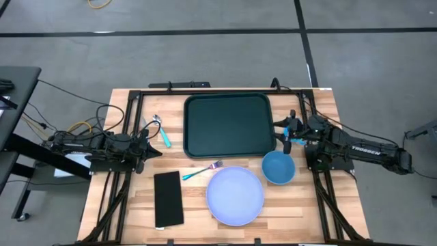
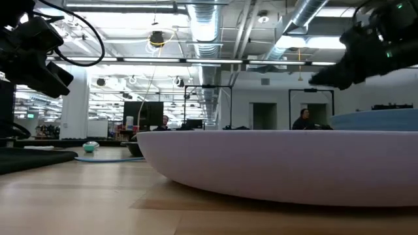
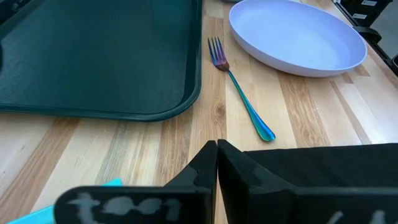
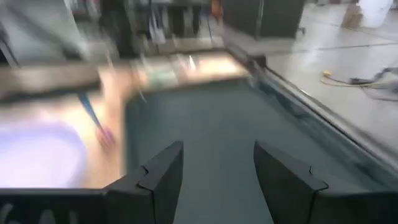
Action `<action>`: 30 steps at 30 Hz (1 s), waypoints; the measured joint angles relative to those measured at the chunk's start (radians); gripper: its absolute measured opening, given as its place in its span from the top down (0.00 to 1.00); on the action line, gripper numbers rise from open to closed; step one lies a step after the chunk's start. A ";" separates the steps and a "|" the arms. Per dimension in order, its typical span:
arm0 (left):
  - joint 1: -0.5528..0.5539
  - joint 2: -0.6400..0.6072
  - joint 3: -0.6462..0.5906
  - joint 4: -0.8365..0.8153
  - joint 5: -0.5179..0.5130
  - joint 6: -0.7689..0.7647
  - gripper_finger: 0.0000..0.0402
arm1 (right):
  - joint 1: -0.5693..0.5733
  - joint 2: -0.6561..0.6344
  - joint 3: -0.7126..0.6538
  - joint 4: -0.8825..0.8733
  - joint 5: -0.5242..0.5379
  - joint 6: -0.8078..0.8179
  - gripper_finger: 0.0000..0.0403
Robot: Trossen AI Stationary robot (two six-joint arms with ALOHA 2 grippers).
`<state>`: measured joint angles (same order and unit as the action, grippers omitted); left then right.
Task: Set up tray
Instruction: Put the blue cup on the black serving tray
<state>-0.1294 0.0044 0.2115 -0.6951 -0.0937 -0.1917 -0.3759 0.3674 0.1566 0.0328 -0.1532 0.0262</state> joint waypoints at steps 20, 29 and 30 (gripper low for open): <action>0.000 0.000 0.000 -0.004 0.000 0.000 1.00 | -0.035 0.045 0.280 -0.045 0.094 0.294 0.53; 0.000 0.000 0.000 -0.006 0.000 -0.001 1.00 | -0.131 0.232 0.652 -0.711 0.112 0.233 0.53; 0.000 0.000 0.000 -0.006 0.000 0.000 1.00 | -0.132 0.248 0.676 -0.753 0.083 0.215 0.53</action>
<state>-0.1293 0.0040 0.2115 -0.7013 -0.0937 -0.1921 -0.5078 0.6151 0.8322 -0.7201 -0.0702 0.2413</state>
